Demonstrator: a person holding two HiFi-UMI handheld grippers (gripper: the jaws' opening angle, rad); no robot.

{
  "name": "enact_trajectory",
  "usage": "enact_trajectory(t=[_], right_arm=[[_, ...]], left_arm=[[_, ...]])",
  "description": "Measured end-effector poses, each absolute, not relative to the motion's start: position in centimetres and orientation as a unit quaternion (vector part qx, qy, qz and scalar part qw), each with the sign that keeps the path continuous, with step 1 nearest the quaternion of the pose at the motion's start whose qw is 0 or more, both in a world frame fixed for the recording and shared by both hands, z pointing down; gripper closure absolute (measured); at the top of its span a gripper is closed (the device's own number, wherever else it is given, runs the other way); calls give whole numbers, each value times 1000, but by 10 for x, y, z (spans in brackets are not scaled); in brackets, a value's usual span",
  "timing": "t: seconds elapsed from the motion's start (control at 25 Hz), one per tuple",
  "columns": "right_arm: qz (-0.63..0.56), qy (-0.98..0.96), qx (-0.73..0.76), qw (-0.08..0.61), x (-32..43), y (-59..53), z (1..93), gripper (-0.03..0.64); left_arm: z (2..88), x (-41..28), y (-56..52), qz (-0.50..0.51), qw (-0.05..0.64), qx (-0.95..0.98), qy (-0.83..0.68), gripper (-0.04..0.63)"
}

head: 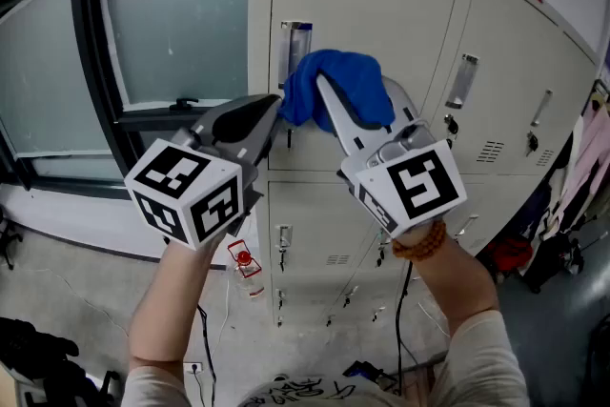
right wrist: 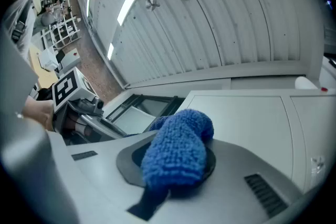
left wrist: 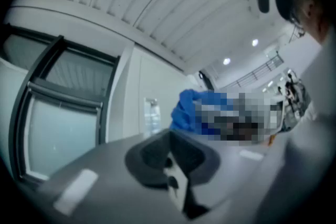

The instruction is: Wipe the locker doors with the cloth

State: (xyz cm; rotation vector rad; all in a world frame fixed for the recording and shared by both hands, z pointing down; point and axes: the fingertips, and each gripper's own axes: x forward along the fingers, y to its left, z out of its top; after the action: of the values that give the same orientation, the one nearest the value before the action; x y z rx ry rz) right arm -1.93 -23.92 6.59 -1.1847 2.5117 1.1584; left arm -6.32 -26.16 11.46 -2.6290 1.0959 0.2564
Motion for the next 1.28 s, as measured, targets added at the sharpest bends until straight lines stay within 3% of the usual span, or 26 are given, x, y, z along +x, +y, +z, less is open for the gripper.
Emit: enact_trajectory(t=[0.32, 0.64, 1.28], right_arm=[[438, 788, -430, 57, -47, -268, -47, 594], [477, 736, -479, 27, -68, -294, -99, 594], [489, 725, -484, -14, -40, -301, -7, 594]], left_arm=[[14, -83, -283, 102, 169, -894, 402, 592], [-31, -98, -289, 127, 166, -889, 407, 593], [40, -82, -299, 92, 159, -890, 419, 592]])
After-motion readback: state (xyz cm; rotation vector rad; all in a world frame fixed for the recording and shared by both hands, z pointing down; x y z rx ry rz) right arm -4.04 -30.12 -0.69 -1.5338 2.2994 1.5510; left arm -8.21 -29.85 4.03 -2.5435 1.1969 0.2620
